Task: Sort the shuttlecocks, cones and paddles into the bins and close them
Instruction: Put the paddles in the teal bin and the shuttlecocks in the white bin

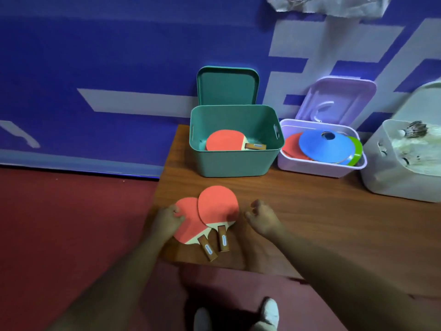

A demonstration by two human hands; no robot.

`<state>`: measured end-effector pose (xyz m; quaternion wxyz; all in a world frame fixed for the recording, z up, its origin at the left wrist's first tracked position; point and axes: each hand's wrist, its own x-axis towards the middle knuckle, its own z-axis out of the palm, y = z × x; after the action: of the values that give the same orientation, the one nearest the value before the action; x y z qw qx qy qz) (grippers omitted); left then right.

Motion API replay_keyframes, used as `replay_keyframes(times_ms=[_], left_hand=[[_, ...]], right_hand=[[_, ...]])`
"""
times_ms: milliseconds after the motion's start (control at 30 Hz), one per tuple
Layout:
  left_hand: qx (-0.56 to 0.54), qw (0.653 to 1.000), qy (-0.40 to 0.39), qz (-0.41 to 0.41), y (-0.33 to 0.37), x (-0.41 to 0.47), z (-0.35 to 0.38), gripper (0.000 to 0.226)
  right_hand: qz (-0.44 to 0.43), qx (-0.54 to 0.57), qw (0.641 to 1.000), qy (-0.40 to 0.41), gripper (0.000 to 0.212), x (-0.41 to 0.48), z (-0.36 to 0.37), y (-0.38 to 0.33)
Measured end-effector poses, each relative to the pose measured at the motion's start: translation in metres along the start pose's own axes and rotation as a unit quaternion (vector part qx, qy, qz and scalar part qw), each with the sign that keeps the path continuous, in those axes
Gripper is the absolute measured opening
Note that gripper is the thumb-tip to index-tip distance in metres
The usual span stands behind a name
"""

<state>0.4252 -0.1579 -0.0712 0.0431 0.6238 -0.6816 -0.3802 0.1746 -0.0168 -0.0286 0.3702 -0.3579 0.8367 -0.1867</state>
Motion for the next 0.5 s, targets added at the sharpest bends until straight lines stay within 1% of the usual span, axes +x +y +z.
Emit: replay_keyframes(times_ms=[167, 267, 333, 400, 467, 500], left_hand=[[-0.031, 0.993, 0.008, -0.116, -0.025, 0.028, 0.015, 0.050], [-0.056, 0.984, 0.019, -0.169, -0.031, 0.042, 0.024, 0.055], [-0.059, 0.982, 0.018, -0.179, -0.036, 0.050, 0.028, 0.053], [-0.053, 0.983, 0.015, -0.175, -0.043, 0.056, 0.032, 0.046], [-0.079, 0.980, 0.007, -0.180, -0.050, 0.059, 0.035, 0.039], [-0.104, 0.978, 0.007, -0.183, -0.052, 0.060, 0.036, 0.035]], right_hand=[[0.086, 0.044, 0.995, -0.013, 0.047, 0.028, 0.044, 0.003], [0.118, 0.092, 0.988, -0.025, 0.038, 0.056, 0.066, 0.008], [0.152, 0.152, 0.976, -0.031, 0.034, 0.072, 0.079, 0.011], [0.170, 0.210, 0.963, -0.027, 0.034, 0.085, 0.090, 0.012], [0.192, 0.226, 0.955, -0.010, 0.031, 0.090, 0.094, 0.005], [0.204, 0.231, 0.951, -0.006, 0.025, 0.092, 0.094, 0.004]])
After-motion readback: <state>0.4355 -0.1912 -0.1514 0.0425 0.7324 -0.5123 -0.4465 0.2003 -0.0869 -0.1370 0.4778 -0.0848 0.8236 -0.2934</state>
